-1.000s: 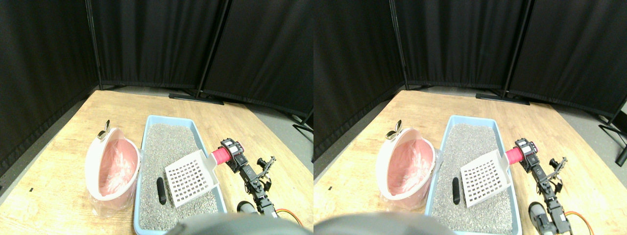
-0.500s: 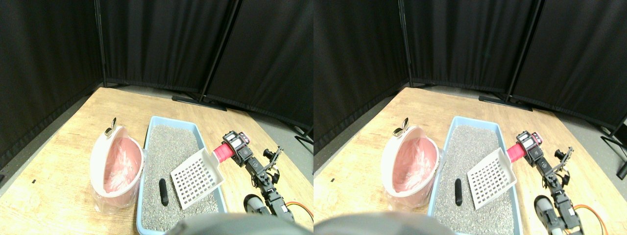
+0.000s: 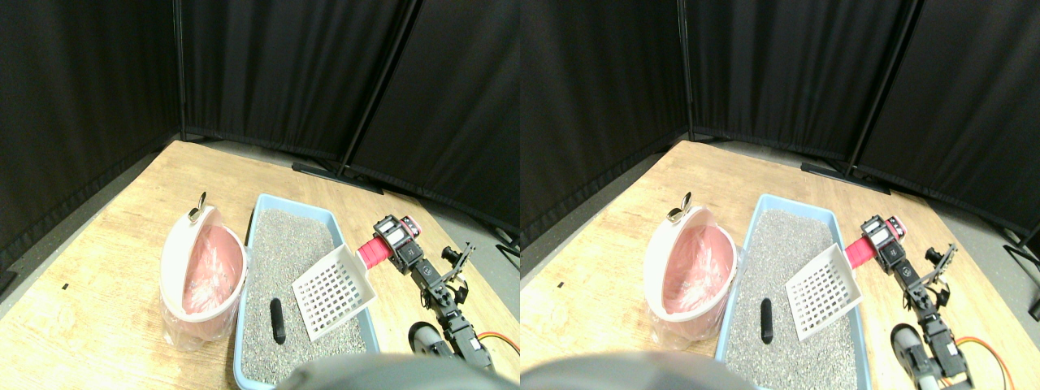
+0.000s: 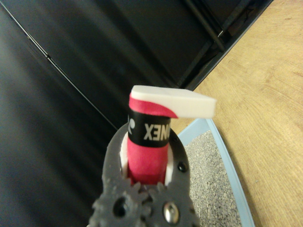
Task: Scoop (unimanual)
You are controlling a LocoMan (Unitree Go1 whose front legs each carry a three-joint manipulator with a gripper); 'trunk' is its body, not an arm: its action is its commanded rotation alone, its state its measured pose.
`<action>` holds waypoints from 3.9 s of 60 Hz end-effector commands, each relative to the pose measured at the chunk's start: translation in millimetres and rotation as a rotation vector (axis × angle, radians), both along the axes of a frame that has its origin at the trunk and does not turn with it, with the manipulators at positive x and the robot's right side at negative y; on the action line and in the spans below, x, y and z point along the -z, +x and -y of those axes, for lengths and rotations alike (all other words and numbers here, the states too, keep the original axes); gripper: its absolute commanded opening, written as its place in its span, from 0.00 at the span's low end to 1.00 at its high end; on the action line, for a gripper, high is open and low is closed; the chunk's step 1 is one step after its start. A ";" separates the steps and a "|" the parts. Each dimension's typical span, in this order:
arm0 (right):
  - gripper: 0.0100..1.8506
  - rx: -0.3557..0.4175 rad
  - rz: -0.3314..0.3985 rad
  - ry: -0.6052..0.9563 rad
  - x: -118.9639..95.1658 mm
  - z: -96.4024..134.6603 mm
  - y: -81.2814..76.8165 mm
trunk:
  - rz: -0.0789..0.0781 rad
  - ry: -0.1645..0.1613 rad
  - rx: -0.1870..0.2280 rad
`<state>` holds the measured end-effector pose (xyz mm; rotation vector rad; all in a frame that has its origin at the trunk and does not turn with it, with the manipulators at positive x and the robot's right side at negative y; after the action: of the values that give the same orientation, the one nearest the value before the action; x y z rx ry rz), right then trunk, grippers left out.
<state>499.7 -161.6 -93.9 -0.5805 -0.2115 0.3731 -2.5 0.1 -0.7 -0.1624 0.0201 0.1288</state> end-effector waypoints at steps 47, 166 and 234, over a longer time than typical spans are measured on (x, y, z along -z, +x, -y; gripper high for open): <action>0.02 -0.188 -0.244 0.108 80.2 -80.5 -30.4 | -0.035 -0.030 -0.019; 0.02 -0.001 -0.304 1.044 9.7 -9.3 20.2 | -0.029 -0.016 0.005; 0.02 -0.029 -0.363 1.433 5.3 -16.9 25.1 | -0.027 -0.030 -0.013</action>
<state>524.6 -147.4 -108.4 0.8712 -0.0323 0.2310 0.5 -2.8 -2.5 -0.1755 0.0504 0.1327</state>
